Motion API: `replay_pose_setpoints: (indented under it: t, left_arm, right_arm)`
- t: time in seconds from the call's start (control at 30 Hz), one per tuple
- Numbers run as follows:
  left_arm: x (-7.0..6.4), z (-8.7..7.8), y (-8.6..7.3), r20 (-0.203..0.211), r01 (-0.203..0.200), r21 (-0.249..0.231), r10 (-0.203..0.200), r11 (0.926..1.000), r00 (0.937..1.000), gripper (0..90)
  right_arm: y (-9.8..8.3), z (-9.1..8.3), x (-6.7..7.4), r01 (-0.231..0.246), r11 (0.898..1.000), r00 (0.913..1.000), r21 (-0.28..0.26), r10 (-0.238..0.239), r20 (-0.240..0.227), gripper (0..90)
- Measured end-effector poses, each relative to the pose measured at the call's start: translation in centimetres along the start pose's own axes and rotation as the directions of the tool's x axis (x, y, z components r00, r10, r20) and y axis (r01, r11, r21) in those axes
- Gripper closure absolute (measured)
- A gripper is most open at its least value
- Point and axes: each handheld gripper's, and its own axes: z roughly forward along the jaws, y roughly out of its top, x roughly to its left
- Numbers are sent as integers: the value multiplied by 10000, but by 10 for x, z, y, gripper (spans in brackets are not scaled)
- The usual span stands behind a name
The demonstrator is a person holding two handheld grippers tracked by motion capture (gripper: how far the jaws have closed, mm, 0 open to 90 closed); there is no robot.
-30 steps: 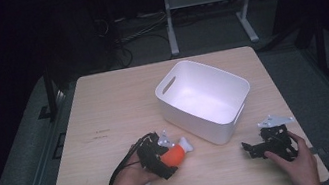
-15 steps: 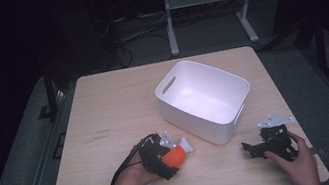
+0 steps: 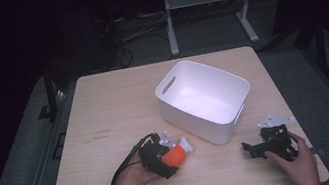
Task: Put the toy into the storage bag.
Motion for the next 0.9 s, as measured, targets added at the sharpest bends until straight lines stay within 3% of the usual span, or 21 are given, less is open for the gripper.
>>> replay_pose_setpoints:
  t: [0.5, 0.9]
  left_arm:
    - [2, -8, -3, 224, -107, -206, 111, 9997, 9997, 226]
    - [6, -25, -12, 335, -234, -482, 250, 9986, 9991, 225]
  right_arm:
    - [0, 0, 0, -7, 10000, 10000, -3, 7, -1, 0]
    - [0, 0, 0, -6, 10000, 10000, -1, 6, -3, 0]
